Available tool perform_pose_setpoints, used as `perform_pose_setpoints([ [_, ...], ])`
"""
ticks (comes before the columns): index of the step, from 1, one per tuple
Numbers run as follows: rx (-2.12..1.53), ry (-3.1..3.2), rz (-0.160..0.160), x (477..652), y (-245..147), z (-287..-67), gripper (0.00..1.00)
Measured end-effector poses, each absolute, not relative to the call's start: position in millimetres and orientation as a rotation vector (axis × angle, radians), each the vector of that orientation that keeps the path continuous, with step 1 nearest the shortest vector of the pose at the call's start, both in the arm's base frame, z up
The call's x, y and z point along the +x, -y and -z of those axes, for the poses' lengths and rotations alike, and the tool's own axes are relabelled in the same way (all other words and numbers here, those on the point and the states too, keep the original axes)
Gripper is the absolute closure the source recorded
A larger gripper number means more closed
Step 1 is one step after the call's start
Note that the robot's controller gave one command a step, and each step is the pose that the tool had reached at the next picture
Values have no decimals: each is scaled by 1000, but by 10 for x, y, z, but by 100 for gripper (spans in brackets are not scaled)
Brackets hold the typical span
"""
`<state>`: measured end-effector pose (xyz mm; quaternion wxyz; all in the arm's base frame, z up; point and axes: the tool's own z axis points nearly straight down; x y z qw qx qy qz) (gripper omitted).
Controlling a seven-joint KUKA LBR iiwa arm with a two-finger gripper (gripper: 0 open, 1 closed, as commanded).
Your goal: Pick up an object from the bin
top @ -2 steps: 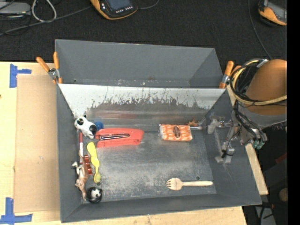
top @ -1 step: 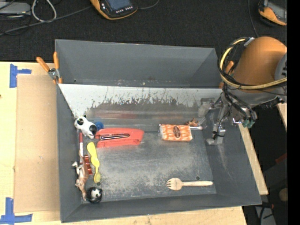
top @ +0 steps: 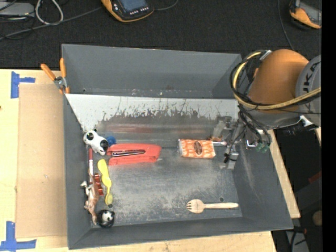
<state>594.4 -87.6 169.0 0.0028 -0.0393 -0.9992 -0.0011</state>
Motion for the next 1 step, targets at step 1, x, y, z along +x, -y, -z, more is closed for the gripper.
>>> perform_pose_setpoints([
  [1,167,3142,1,5980,461,-1874,0],
])
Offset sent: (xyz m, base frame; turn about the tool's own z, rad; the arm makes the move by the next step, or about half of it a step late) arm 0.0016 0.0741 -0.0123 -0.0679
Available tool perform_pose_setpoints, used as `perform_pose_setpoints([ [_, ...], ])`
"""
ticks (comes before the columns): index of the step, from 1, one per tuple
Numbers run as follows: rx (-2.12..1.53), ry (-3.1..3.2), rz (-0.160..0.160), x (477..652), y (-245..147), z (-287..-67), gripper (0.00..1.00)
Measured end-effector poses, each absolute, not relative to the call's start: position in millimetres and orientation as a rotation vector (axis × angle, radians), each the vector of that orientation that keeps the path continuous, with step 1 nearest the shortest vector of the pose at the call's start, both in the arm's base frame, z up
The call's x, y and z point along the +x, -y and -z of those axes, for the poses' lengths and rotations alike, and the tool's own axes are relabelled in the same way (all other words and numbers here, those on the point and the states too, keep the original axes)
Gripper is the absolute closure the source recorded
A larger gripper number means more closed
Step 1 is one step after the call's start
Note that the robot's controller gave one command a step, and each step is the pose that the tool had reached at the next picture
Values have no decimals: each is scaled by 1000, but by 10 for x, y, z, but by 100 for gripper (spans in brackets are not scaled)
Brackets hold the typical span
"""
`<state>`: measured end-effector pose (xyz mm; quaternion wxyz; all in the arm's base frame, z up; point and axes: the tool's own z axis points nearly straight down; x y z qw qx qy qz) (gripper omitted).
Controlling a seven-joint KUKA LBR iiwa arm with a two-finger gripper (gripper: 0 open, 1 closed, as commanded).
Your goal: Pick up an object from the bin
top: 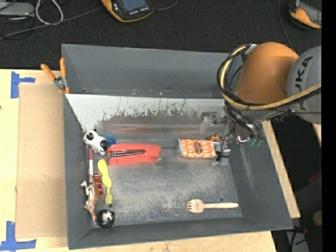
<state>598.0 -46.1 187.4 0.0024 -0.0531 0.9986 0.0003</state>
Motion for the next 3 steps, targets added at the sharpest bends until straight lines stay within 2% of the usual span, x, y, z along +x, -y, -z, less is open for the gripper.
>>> perform_pose_setpoints([
  [1,17,-3152,-4,5966,147,-1574,0],
  [2,-107,-3138,-3,6076,285,-1834,0],
  [3,8,-3142,-6,6158,461,-1431,0],
])
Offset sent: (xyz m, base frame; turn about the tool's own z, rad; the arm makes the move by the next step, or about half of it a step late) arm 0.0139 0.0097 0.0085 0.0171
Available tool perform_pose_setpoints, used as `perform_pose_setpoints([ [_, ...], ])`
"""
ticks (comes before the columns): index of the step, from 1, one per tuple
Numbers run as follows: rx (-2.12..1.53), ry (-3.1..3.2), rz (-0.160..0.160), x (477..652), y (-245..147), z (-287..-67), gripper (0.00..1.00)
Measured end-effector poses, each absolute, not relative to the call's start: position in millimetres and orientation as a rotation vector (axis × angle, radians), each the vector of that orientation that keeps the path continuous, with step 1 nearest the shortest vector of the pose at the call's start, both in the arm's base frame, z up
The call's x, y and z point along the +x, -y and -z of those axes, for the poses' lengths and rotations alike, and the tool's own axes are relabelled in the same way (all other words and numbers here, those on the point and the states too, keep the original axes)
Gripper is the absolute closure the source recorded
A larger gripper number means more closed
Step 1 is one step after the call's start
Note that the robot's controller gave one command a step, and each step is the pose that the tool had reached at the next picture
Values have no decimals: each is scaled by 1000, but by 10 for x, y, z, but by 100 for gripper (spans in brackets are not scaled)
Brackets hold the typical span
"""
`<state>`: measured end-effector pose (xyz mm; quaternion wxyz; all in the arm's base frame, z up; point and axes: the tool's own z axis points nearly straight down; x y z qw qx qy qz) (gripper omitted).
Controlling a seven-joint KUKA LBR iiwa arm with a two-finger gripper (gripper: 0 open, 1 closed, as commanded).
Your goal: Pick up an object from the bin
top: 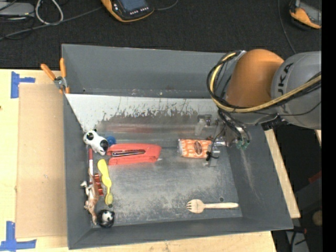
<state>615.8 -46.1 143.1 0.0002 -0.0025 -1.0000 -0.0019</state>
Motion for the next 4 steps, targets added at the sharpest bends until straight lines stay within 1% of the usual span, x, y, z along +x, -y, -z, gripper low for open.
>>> perform_pose_setpoints([
  [1,105,3146,4,6057,447,-825,0],
  [2,-138,3138,6,6206,319,-721,100],
  [3,-137,3139,6,6206,319,-722,100],
  [4,-136,3143,6,6212,321,-1172,100],
])
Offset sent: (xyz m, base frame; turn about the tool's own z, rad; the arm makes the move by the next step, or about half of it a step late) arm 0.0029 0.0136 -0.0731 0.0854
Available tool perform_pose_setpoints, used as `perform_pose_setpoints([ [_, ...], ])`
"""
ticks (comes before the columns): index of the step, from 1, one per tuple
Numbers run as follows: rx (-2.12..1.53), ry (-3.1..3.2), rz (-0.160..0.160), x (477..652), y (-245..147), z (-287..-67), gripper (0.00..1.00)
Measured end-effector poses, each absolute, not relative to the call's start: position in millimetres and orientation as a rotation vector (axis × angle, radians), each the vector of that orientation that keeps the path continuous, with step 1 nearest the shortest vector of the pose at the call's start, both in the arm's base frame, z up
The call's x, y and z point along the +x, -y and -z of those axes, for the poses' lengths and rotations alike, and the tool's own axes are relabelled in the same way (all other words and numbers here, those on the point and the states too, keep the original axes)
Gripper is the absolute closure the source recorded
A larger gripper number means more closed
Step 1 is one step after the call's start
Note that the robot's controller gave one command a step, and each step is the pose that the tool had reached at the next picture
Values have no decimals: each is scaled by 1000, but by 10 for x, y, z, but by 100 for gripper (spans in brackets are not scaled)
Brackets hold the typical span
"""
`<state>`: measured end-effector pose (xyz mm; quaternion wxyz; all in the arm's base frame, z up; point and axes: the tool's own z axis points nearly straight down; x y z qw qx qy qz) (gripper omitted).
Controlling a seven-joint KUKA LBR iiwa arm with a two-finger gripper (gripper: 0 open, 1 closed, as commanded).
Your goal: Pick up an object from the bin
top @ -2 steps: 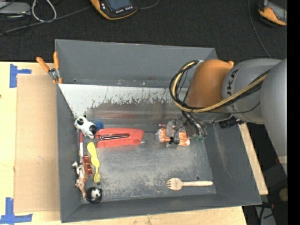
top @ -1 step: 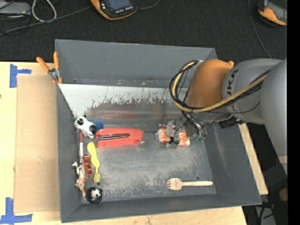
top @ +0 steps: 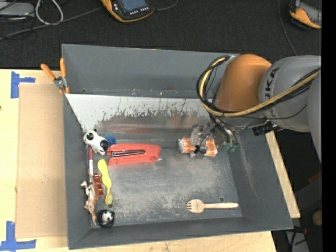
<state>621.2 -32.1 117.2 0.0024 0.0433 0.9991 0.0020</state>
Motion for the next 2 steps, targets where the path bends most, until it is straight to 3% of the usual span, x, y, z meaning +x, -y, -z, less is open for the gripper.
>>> perform_pose_setpoints([
  [1,111,-3143,-6,6186,209,-1178,100],
  [2,100,-3144,-6,6130,306,-1811,100],
])
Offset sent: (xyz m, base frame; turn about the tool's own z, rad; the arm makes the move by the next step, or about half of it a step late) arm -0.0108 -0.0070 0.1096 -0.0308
